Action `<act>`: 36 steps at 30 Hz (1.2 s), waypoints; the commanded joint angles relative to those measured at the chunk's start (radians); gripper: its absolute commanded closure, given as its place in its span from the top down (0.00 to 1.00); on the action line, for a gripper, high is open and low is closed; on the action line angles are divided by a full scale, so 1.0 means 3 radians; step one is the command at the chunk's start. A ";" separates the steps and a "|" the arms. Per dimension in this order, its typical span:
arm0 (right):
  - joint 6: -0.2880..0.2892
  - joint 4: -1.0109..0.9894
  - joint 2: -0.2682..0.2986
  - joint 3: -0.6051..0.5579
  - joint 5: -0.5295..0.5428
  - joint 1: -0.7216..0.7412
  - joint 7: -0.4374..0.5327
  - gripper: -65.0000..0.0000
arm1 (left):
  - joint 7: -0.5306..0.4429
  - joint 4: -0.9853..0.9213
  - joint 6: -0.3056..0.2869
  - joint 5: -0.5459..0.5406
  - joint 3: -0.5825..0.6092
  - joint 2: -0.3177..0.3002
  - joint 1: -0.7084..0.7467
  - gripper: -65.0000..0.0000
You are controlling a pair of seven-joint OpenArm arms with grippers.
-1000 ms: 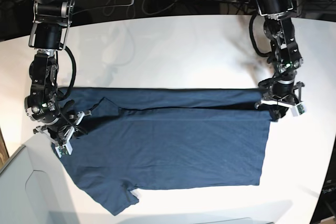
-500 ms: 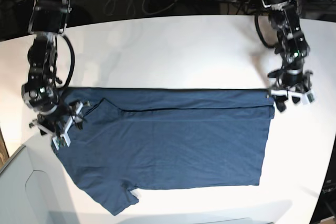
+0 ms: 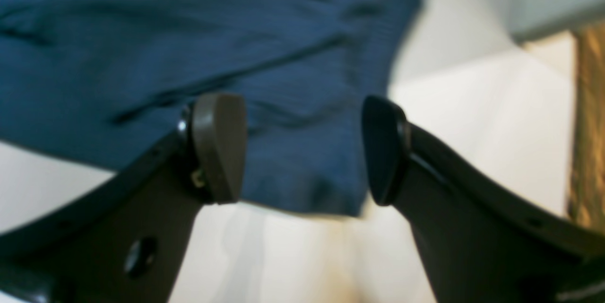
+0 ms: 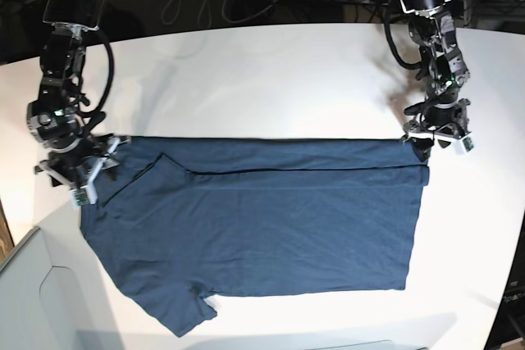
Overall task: Fold the T-shirt properly
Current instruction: 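Pull the folded edge back toward the collar with both grippers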
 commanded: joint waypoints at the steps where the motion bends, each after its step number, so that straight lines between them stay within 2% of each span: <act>1: 0.0016 0.0047 0.0050 0.0051 0.0018 0.0056 0.0066 0.57 | -0.0055 0.0048 -0.0015 -0.0020 0.0063 -0.0039 -0.0043 0.54; 3: 0.0016 -0.0025 0.0050 0.0153 0.0013 0.0066 0.0066 0.56 | -0.0055 0.0043 -0.0015 -0.0020 0.0130 -0.0039 -0.0033 0.52; 5: 0.0016 -0.0117 0.0081 0.0219 0.0013 0.0081 0.0072 0.56 | -0.0055 0.0043 -0.0015 -0.0020 0.0140 -0.0034 -0.0028 0.45; 10: 0.0016 -0.0367 0.0137 0.0250 0.0018 0.0076 0.0097 0.56 | -0.0055 0.0038 -0.0015 -0.0020 0.0140 -0.0034 -0.0023 0.20; 13: 0.0016 -0.0541 0.0168 0.0363 0.0018 0.0066 0.0097 0.56 | -0.0044 0.0038 -0.0015 -0.0020 0.0140 -0.0034 -0.0023 0.00; 21: 0.0016 -0.0879 0.0183 0.0378 0.0018 0.0045 0.0102 0.54 | -0.0024 0.0038 -0.0004 -0.0015 0.0135 -0.0034 -0.0018 0.00; 26: 0.0021 -0.0940 0.0173 0.0363 0.0023 -0.0001 0.0102 0.31 | -0.0029 0.0038 -0.0004 0.0000 0.0130 -0.0034 0.0049 0.00; 30: 0.0026 -0.1104 0.0173 0.0363 0.0023 0.0025 0.0102 0.02 | -0.0029 0.0038 -0.0010 0.0000 0.0125 -0.0034 0.0105 0.00; 32: 0.0047 -0.1099 0.0173 0.0363 0.0023 0.0020 0.0102 0.00 | -0.0024 0.0038 -0.0010 -0.0015 0.0125 -0.0034 0.0126 0.00; 35: 0.0359 -0.0991 0.0188 0.0388 0.0018 0.0025 0.0061 0.00 | -0.0024 0.0094 -0.0010 -0.0020 0.0125 -0.0049 0.0202 0.00; 36: 0.0405 -0.0889 0.0193 0.0388 0.0018 0.0005 0.0046 0.00 | -0.0024 0.0140 -0.0010 -0.0020 0.0125 -0.0064 0.0223 0.00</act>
